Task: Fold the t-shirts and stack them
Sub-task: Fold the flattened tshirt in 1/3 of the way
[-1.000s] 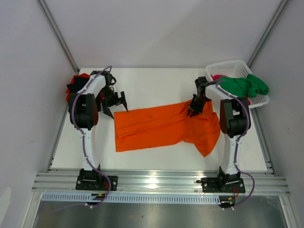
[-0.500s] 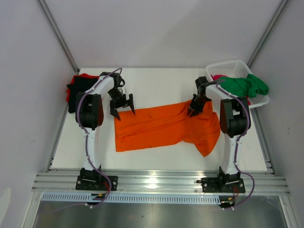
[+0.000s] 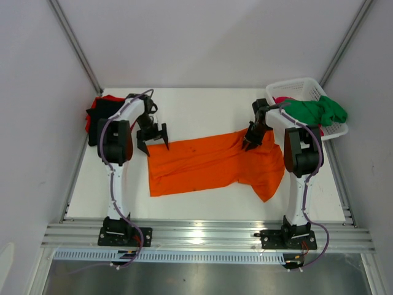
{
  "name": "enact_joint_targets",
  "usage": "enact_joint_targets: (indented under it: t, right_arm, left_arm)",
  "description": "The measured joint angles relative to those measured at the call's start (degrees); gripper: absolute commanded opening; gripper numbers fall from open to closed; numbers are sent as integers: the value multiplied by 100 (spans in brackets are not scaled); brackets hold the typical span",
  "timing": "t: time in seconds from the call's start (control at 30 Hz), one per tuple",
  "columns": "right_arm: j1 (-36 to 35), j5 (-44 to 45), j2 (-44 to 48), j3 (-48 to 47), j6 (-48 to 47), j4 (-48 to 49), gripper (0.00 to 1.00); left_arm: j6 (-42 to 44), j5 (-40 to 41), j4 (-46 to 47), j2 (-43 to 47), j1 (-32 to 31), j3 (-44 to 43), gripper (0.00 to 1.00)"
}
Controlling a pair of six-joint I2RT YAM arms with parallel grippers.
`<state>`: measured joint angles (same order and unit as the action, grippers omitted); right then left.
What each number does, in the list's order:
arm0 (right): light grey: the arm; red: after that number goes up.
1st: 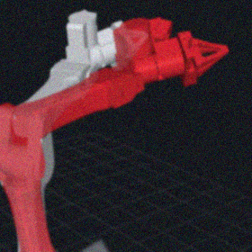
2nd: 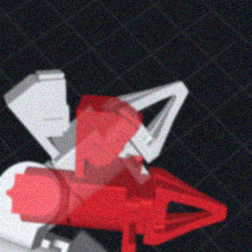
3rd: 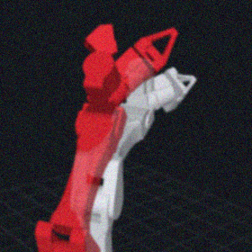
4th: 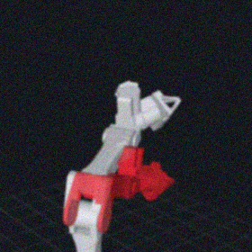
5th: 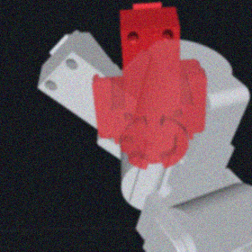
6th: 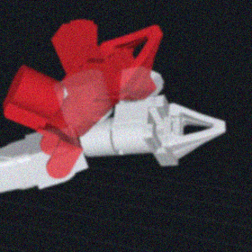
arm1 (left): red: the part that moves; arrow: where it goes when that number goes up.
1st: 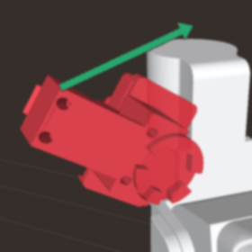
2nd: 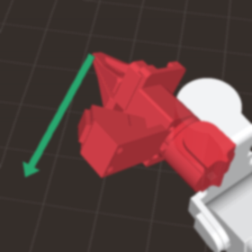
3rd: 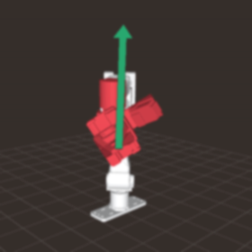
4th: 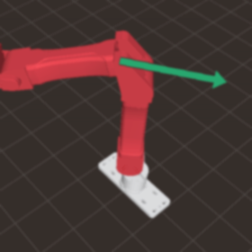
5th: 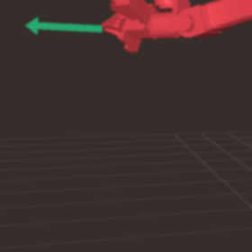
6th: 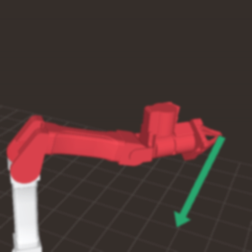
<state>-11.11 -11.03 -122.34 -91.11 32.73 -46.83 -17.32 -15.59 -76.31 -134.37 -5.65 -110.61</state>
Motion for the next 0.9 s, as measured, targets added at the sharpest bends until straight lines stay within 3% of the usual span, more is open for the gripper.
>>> enact_joint_targets:
  t: [0.9]
  right_arm:
    - [0,-20,-7,-9,2,-4,25]
  left_arm:
    - [92,-55,-11,-2,291,-20,98]
